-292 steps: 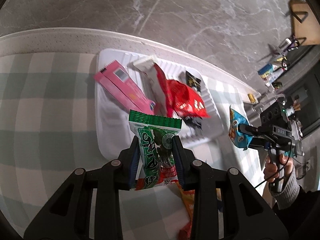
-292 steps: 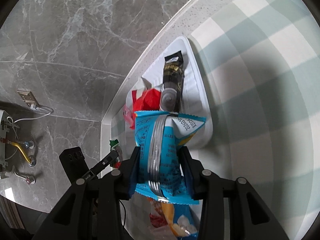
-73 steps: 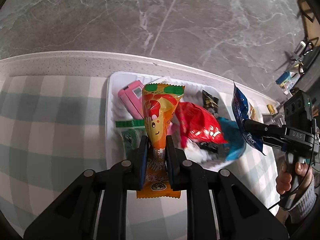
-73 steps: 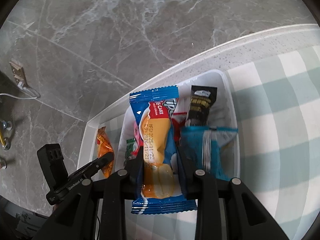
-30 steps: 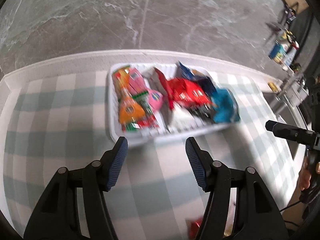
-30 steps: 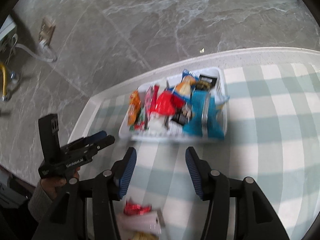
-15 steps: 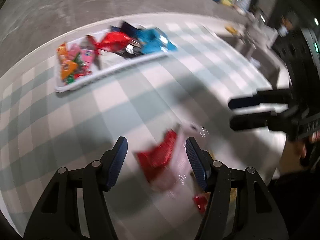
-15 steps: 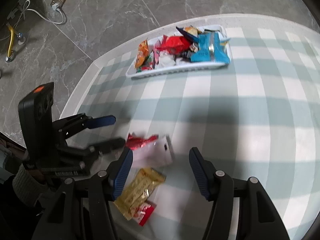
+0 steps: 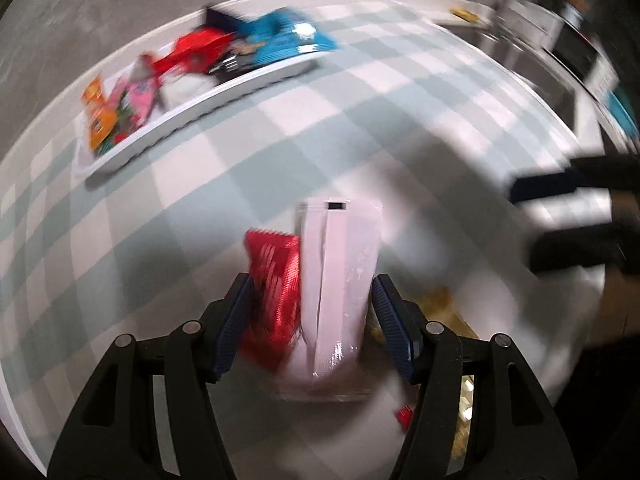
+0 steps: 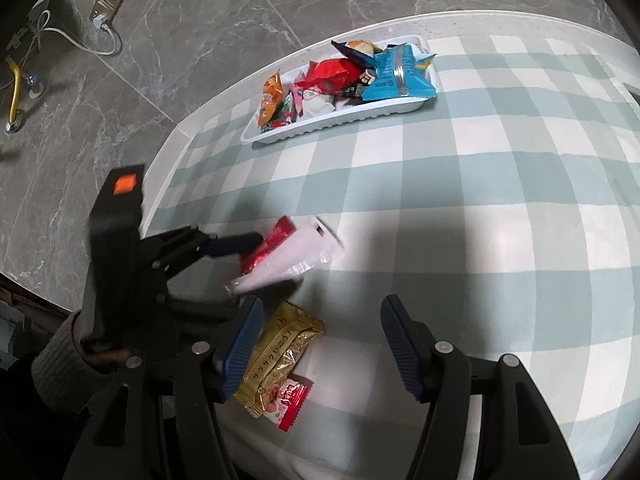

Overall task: Organize snacks
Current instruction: 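Grasp the white and red packets with the left tool while the right tool grasps the gold packet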

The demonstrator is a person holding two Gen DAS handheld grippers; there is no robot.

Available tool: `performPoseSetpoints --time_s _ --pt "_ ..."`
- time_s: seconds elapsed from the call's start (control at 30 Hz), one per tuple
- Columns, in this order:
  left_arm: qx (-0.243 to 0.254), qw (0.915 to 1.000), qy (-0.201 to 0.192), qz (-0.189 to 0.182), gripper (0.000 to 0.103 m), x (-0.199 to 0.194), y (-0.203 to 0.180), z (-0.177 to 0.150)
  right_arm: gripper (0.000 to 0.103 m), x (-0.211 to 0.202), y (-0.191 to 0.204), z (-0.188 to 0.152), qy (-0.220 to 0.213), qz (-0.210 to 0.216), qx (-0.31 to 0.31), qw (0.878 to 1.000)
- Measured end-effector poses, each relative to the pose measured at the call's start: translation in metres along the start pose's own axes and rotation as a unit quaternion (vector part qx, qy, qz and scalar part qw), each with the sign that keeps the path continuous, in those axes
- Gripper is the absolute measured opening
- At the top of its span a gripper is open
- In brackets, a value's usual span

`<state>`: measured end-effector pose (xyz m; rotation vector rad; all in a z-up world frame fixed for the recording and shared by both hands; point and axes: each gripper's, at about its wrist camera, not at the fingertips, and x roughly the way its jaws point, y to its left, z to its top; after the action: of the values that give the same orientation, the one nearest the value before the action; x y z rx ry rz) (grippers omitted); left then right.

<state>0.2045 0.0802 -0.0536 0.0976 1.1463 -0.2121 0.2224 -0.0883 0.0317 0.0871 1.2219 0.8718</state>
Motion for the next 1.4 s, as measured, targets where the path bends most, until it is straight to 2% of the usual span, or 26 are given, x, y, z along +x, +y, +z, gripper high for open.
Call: performPoseSetpoints --time_s 0.17,0.4,0.63,0.77,0.93,1.1,1.23,1.4 --pt "-0.095 0.9953 0.003 0.016 0.059 0.004 0.044 0.003 0.066 0.003 0.006 -0.004 0.010 -0.001 -0.013 1.000" --pt "-0.155 0.9874 0.001 0.031 0.059 -0.006 0.083 -0.013 0.067 0.030 0.032 -0.012 0.054 0.007 -0.051 0.997" --pt "-0.198 0.9793 -0.001 0.040 0.059 -0.020 0.111 -0.039 0.067 0.062 0.047 -0.017 0.107 -0.018 -0.076 0.991" --pt "-0.214 0.9760 -0.003 0.041 0.059 -0.027 0.120 -0.050 0.067 0.067 0.048 -0.019 0.116 -0.027 -0.079 0.990" --pt "-0.200 0.9789 -0.004 0.043 0.059 -0.029 0.118 -0.051 0.066 0.071 0.055 -0.021 0.120 -0.050 -0.112 0.985" --pt "-0.164 0.9856 -0.005 0.041 0.059 -0.029 0.102 -0.042 0.050 0.070 0.049 -0.021 0.112 -0.077 -0.134 0.982" --pt "-0.122 0.9920 -0.005 0.032 0.059 -0.028 0.081 -0.032 0.046 0.067 0.044 -0.021 0.104 -0.096 -0.141 0.980" --pt "-0.087 0.9959 -0.006 0.024 0.059 -0.027 0.065 -0.026 0.043 0.062 0.040 -0.023 0.096 -0.107 -0.143 0.979"
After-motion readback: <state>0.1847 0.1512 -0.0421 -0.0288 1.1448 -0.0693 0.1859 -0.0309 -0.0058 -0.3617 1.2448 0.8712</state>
